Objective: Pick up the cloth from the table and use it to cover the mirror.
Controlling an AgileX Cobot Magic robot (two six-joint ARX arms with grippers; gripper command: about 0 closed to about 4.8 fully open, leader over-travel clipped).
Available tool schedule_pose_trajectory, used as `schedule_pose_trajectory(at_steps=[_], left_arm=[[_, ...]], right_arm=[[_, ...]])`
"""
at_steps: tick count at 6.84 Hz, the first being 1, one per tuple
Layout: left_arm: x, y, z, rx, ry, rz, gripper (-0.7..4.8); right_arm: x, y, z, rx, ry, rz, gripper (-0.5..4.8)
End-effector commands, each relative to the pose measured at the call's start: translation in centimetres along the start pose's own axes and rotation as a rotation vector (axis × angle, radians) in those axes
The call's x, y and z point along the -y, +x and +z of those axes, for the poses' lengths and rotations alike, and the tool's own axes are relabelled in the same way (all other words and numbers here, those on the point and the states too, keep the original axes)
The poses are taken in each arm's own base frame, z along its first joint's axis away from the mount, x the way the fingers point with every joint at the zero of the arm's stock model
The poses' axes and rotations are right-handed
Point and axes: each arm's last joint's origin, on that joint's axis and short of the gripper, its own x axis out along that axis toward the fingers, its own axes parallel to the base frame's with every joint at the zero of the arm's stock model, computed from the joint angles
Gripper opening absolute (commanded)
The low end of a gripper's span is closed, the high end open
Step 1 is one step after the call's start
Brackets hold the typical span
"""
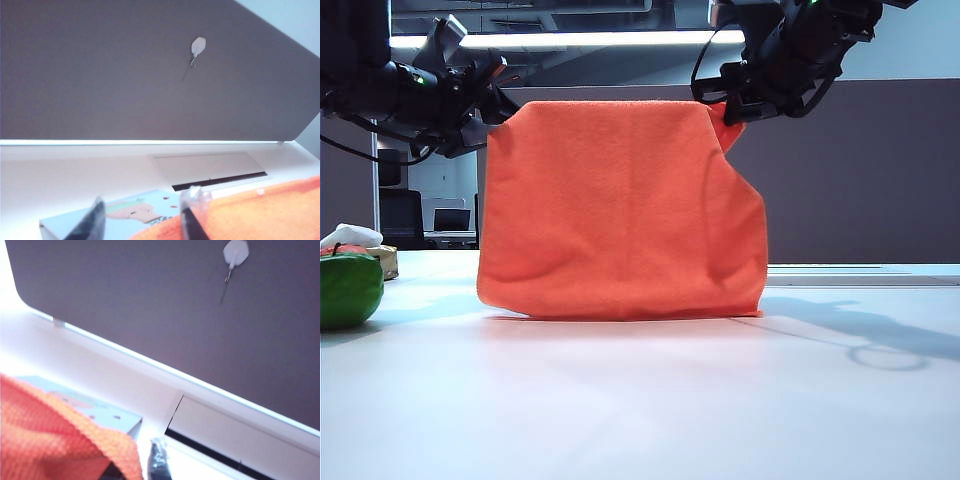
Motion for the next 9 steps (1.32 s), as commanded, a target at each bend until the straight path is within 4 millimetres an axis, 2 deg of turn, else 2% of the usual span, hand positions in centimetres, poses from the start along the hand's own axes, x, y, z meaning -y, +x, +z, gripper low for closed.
schedule_pose_trajectory(at_steps=[1,4,5,7,9], left_arm=[[0.0,0.1,-0.1,-0.014,-0.003,0.003,2.5],[-0.1,0.0,-0.4,-0.043,-0.007,0.015,2.49],[-0.3,0.0,-0.9,-0.085,-0.004,0.058,2.49],[-0.7,-0.1,-1.7,-0.152,-0.007,0.114,2.5],[-0.8,-0.2,-1.8,-0.163,-0.014,0.137,2.49]], right_arm=[[0.0,-0.1,0.1,-0.012,-0.003,0.001,1.52],[-0.1,-0.1,-0.4,-0.056,-0.008,0.009,1.63],[-0.1,-0.1,-0.6,-0.078,-0.01,0.01,1.82],[-0.2,-0.2,-1.1,-0.129,-0.016,0.018,1.82],[-0.2,-0.3,-1.5,-0.181,-0.024,0.001,2.06]])
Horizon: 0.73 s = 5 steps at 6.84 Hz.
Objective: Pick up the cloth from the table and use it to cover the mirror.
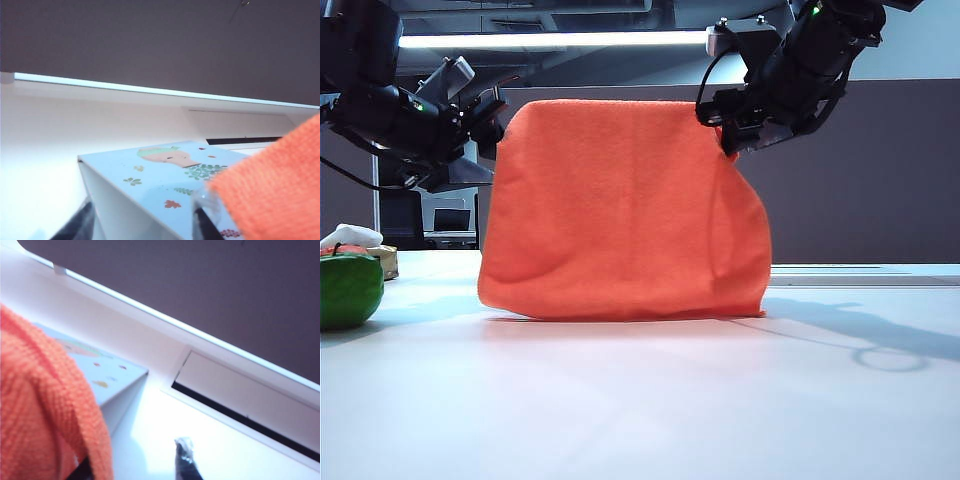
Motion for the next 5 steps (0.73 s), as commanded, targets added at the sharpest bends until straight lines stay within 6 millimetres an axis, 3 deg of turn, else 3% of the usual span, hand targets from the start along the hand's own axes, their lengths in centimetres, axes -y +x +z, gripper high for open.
schedule_pose_trajectory(at_steps=[1,3,5], left_arm=[[0.06,0.01,0.13,0.007,0.006,0.012,2.49],[0.02,0.01,0.04,-0.002,0.002,0.018,2.48],[0.04,0.0,0.11,0.004,0.005,0.017,2.47]], right_arm=[[0.1,-0.14,-0.25,-0.048,-0.006,-0.035,2.18],[0.11,-0.15,-0.3,-0.055,-0.007,-0.054,2.22],[0.13,-0.15,-0.04,-0.029,-0.003,-0.054,2.87]])
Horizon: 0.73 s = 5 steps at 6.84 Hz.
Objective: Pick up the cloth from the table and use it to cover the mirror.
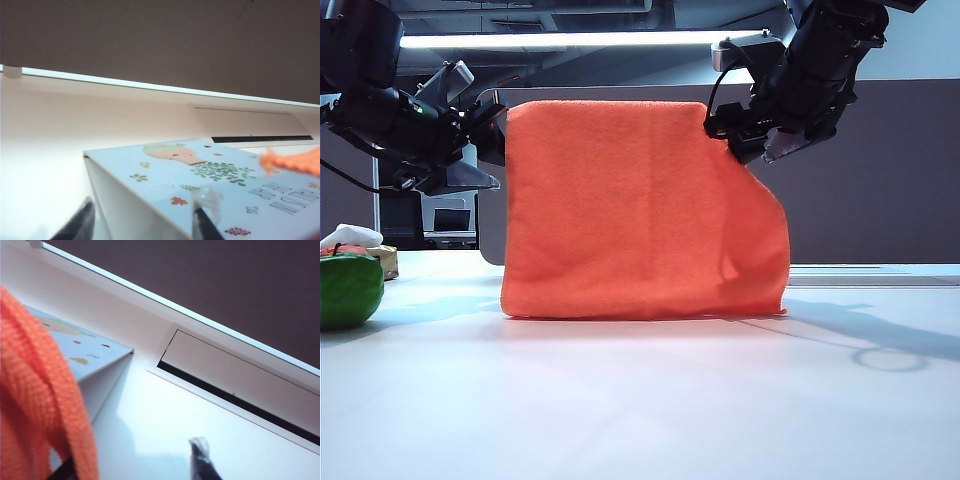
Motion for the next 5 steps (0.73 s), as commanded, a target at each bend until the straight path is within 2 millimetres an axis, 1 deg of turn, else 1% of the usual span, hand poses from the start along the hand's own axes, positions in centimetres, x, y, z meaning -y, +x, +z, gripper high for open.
schedule_pose_trajectory(at_steps=[1,2,5], left_arm=[[0.1,0.0,0.3,0.018,0.012,-0.004,2.46],[0.2,0.0,0.3,0.019,0.013,-0.004,2.46],[0.1,0.0,0.4,0.03,0.016,0.016,2.45]], right_arm=[[0.1,-0.2,0.9,0.081,0.013,0.001,3.19],[0.2,-0.3,1.6,0.143,0.023,-0.003,3.38],[0.4,-0.6,2.4,0.226,0.037,-0.018,3.38]])
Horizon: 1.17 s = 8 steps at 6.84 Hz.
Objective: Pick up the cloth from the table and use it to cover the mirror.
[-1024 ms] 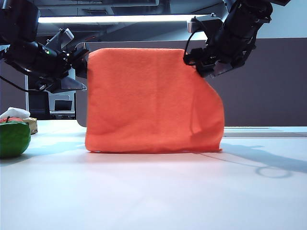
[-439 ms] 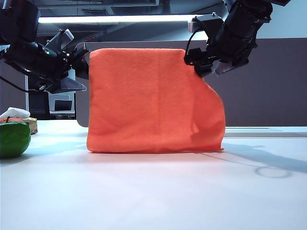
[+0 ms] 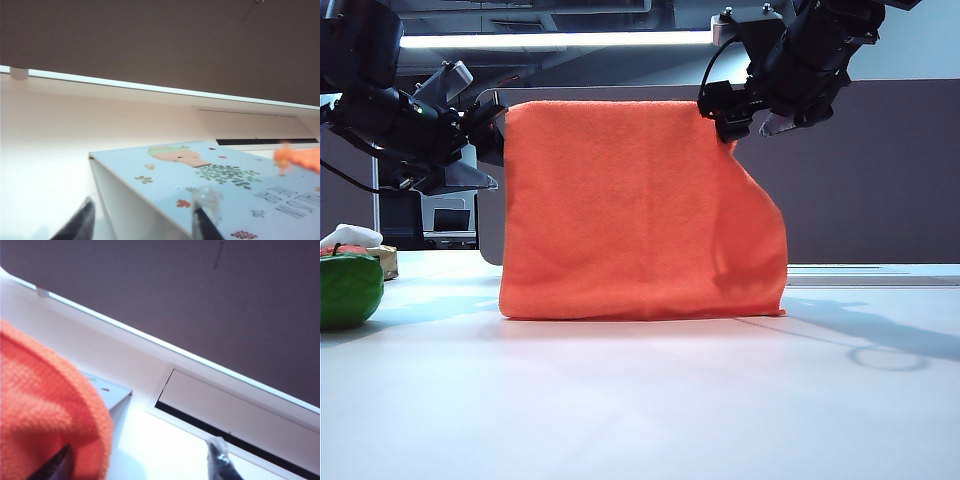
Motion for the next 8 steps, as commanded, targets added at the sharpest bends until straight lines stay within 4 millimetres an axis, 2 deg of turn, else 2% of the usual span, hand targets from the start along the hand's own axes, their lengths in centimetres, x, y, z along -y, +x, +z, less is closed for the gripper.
schedule_pose_trajectory(at_steps=[1,3,5,6,8], left_arm=[[0.2,0.0,0.3,0.024,0.015,-0.002,2.45],[0.2,0.0,0.4,0.027,0.016,-0.003,2.41],[0.3,-0.1,0.9,0.07,0.035,-0.019,2.41],[0.9,-0.7,2.1,0.136,0.065,-0.038,2.32],[1.2,-1.0,2.5,0.161,0.076,-0.044,2.03]], right_arm=[[0.3,-0.4,1.7,0.146,0.024,-0.023,3.38],[0.4,-0.5,2.2,0.202,0.033,-0.033,3.38],[0.3,-0.4,1.8,0.153,0.025,-0.024,3.38],[0.2,-0.3,1.1,0.086,0.014,-0.012,3.38],[0.2,-0.3,1.0,0.077,0.013,-0.01,3.38]])
